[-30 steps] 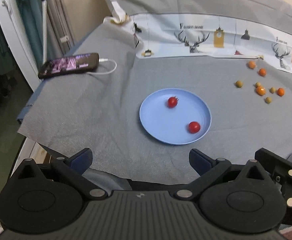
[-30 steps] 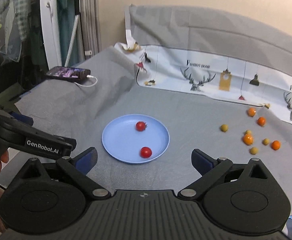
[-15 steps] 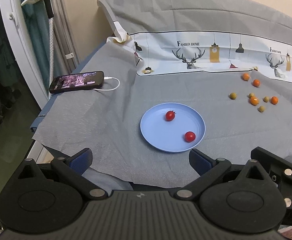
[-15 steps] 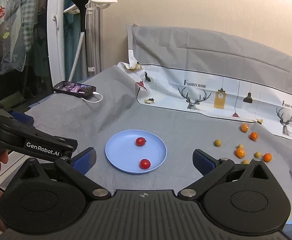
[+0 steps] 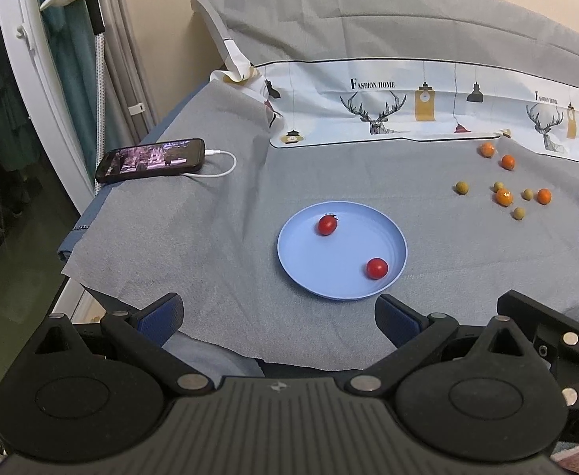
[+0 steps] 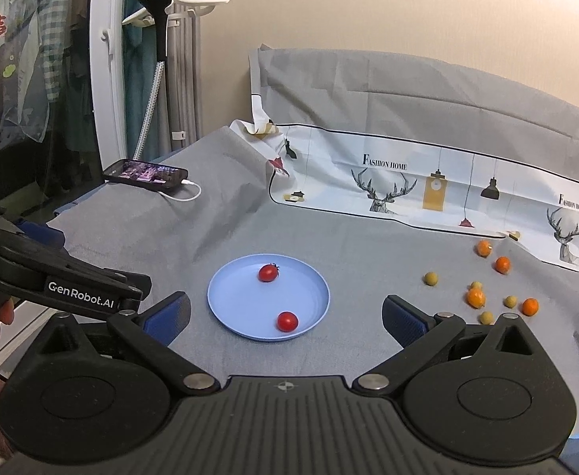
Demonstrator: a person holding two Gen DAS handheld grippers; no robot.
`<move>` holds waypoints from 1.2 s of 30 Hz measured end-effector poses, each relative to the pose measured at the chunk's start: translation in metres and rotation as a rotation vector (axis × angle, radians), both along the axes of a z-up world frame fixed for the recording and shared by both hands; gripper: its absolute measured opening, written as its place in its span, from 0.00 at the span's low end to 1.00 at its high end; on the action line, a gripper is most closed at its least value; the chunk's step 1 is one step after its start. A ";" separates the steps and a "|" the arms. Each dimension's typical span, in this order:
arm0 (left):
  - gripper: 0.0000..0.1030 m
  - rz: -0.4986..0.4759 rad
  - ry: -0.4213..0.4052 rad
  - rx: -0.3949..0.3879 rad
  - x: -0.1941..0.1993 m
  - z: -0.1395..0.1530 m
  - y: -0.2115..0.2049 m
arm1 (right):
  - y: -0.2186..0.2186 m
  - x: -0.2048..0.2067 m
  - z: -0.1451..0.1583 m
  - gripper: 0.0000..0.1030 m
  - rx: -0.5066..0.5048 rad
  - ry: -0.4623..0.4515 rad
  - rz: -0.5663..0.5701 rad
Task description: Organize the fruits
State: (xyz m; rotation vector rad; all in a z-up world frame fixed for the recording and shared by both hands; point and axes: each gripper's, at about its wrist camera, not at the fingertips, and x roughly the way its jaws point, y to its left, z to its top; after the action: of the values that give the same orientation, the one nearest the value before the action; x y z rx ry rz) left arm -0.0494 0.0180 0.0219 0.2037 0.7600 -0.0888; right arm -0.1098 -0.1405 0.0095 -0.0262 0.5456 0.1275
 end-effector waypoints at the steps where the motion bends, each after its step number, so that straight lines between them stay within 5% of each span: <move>1: 1.00 0.000 0.003 0.000 0.001 -0.001 0.000 | 0.000 0.001 -0.001 0.99 0.001 0.004 0.000; 36: 1.00 -0.006 0.088 0.052 0.043 -0.030 -0.007 | -0.005 0.041 -0.029 0.99 0.028 0.137 0.005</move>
State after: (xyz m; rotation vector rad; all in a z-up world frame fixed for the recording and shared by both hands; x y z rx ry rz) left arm -0.0066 0.0107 -0.0081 0.2527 0.8499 -0.0844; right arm -0.0687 -0.1451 -0.0191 0.0082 0.6807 0.1429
